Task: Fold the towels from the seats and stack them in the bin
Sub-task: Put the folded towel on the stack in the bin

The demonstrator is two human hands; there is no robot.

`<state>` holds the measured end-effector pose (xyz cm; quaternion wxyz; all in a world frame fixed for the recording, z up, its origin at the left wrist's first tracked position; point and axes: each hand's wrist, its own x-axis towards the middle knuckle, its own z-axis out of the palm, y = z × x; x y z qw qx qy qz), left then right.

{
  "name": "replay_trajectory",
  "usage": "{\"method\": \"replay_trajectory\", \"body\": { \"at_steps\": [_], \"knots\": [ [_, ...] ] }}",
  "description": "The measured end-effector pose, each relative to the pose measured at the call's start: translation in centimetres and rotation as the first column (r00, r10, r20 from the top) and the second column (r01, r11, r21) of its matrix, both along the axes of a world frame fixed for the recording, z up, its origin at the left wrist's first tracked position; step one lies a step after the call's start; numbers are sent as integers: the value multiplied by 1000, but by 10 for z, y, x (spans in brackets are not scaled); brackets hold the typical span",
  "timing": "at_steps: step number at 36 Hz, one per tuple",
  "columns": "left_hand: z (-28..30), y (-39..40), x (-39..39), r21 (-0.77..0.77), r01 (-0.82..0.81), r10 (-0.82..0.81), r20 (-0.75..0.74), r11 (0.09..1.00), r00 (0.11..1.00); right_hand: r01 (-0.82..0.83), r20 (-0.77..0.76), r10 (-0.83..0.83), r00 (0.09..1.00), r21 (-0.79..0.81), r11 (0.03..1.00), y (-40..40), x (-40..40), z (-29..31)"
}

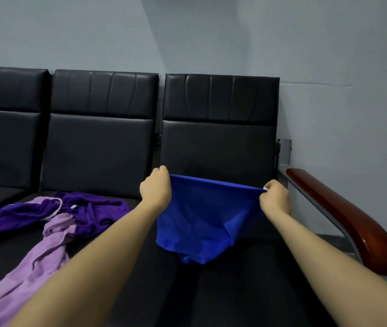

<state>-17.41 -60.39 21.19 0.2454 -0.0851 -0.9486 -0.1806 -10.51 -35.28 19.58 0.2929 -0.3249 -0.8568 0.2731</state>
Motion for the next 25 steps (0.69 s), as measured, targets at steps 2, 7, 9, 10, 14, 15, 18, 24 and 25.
{"method": "replay_trajectory", "body": {
  "at_steps": [2, 7, 9, 10, 14, 15, 18, 24, 25],
  "knots": [
    [0, 0, -3, 3, 7, -7, -6, 1000, 1000, 26, 11, -26, 1000, 47, 999, 3, 0, 0],
    [-2, 0, -9, -28, 28, -28, -16, 999, 999, 64, -23, -62, 998, 79, 995, 10, -3, -3],
    [-4, 1, -10, 4, 37, -37, -1, 999, 999, 66, -49, -64, 997, 50, 997, 11, -4, -5],
    [-5, 2, -11, 35, 42, -43, 12, 998, 999, 63, -62, -62, 996, 15, 998, 11, -6, -6],
    [-7, 9, -15, 256, 51, -73, 78, 965, 994, -29, -238, -34, 971, -254, 967, 10, -19, -16],
    [-7, 10, -17, 321, 51, -83, 85, 946, 993, -64, -297, -42, 954, -338, 939, 10, -22, -17],
    [-1, 13, -24, 522, 50, -111, 85, 852, 990, -149, -412, -78, 908, -491, 858, 9, -31, -9],
    [36, 20, -28, 734, 116, -172, 1, 669, 985, -217, -575, -57, 816, -397, 892, 6, -37, 31],
    [42, 21, -28, 771, 114, -179, 0, 626, 984, -233, -604, -49, 796, -380, 895, 4, -35, 38]
  ]
}}
